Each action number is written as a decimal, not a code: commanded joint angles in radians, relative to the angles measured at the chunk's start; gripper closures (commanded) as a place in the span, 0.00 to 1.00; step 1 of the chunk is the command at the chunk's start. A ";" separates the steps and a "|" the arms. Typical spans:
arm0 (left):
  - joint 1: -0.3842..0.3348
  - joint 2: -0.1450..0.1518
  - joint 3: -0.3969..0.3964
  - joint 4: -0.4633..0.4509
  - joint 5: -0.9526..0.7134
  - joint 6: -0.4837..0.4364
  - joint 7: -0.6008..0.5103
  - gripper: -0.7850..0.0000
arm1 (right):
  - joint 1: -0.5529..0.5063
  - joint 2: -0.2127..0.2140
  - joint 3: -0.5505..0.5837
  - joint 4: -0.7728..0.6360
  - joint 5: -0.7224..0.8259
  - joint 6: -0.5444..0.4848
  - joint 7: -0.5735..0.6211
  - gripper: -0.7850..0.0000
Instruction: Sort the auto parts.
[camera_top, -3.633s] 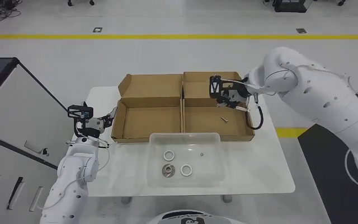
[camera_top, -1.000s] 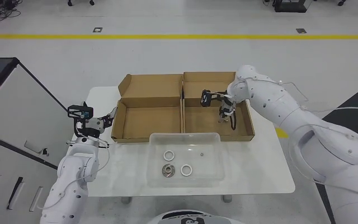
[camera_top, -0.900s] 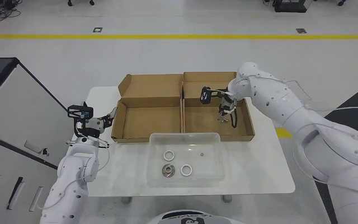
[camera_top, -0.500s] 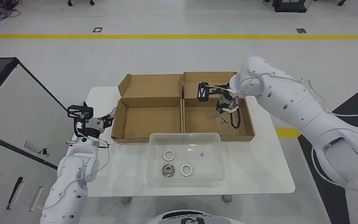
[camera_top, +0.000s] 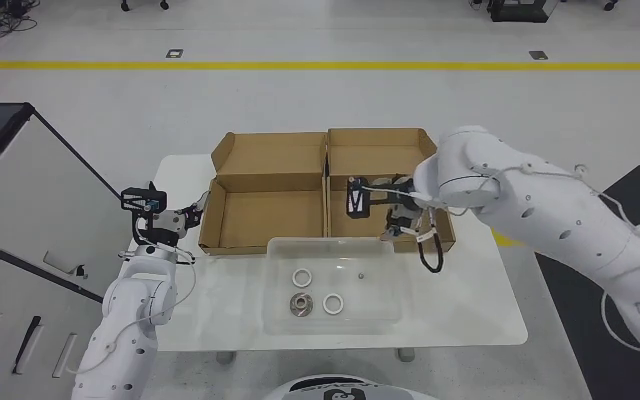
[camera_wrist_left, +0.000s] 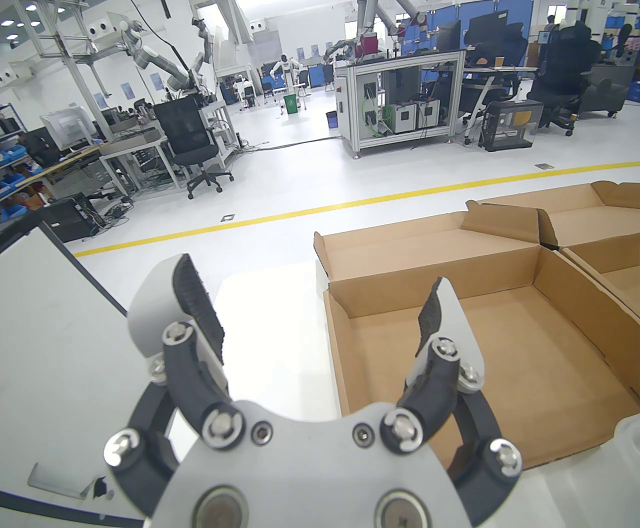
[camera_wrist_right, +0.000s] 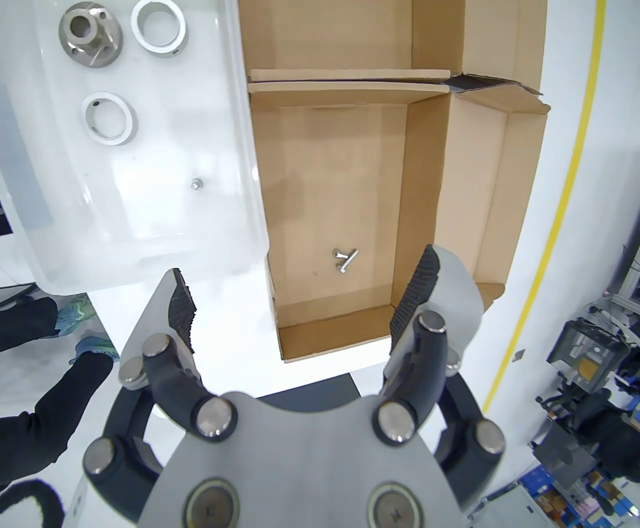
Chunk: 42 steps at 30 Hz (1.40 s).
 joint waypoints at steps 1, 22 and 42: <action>0.000 0.000 0.000 0.000 0.000 0.000 0.000 0.00 | -0.011 0.009 0.002 -0.045 0.017 0.012 0.012 0.00; 0.000 0.000 0.000 0.000 0.000 0.000 0.000 0.00 | -0.047 0.003 -0.019 -0.114 0.026 0.001 -0.005 0.00; 0.000 0.000 0.000 0.000 0.000 0.000 0.000 0.00 | 0.043 -0.146 -0.227 -0.027 0.129 0.192 0.192 0.00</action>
